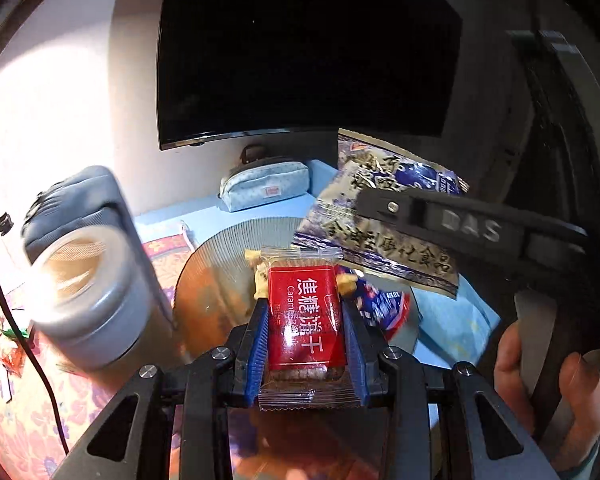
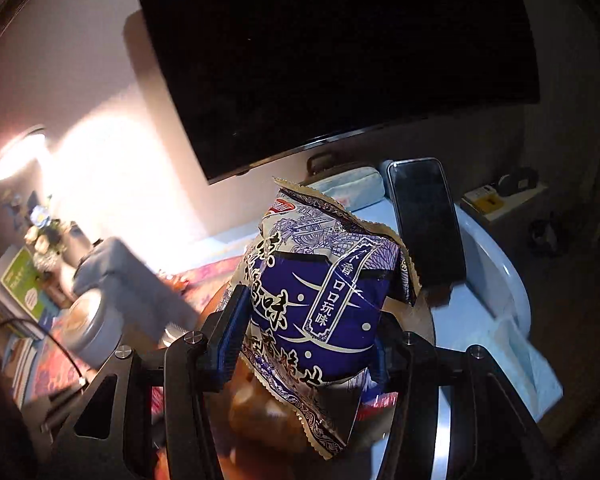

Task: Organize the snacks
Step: 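Carry both snacks over the glass bowl and open both tools to drop them, then move both open tools back over the remaining snacks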

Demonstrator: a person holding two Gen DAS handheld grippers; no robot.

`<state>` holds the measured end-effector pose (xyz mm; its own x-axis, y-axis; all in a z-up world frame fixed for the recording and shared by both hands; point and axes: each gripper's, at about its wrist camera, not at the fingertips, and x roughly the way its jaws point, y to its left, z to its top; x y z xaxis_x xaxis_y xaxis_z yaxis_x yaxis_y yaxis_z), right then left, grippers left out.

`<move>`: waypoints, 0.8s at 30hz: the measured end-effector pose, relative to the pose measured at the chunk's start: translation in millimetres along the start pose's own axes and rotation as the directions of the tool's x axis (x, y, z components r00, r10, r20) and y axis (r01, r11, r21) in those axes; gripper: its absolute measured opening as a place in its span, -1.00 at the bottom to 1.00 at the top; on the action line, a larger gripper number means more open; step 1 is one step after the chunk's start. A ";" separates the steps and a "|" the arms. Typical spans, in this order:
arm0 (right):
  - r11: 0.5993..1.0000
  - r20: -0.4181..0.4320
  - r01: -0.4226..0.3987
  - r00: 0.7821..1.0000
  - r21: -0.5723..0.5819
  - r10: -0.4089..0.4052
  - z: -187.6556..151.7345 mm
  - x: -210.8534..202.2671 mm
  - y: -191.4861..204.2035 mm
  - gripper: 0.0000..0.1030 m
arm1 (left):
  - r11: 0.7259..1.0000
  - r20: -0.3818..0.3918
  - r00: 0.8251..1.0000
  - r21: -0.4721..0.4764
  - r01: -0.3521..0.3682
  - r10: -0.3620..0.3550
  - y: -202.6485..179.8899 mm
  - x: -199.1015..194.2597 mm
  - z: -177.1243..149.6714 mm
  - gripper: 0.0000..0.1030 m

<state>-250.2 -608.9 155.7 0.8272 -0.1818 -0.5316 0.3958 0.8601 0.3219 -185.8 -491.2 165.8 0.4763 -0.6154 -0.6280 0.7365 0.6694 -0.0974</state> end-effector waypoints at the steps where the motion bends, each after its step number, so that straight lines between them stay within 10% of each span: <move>1: 1.000 -0.006 -0.001 1.000 0.005 0.001 4.5 6.1 -3.5 -0.03 | 1.000 0.004 1.000 -0.003 -0.017 0.017 -2.5 5.9 2.9 -0.35; 5: 1.000 -0.037 -0.005 0.999 0.025 0.006 19.0 30.1 -19.6 0.01 | 0.997 0.005 0.997 -0.038 -0.072 0.072 -5.9 24.6 10.1 -0.35; 9: 0.998 -0.126 -0.047 0.991 0.034 0.051 25.6 58.7 -30.1 0.20 | 0.992 0.007 0.992 -0.021 -0.127 0.127 -6.7 42.7 11.6 0.47; 24: 0.995 -0.144 -0.063 0.987 0.072 0.073 4.9 33.1 -46.7 0.22 | 0.996 0.068 0.996 0.077 0.048 -0.053 2.2 -10.3 -6.6 0.51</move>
<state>-239.4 -657.4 127.0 0.7880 -0.0476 -0.6139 0.3702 0.8332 0.4107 -192.3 -480.6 166.9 0.4683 -0.6767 -0.5681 0.7930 0.6054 -0.0675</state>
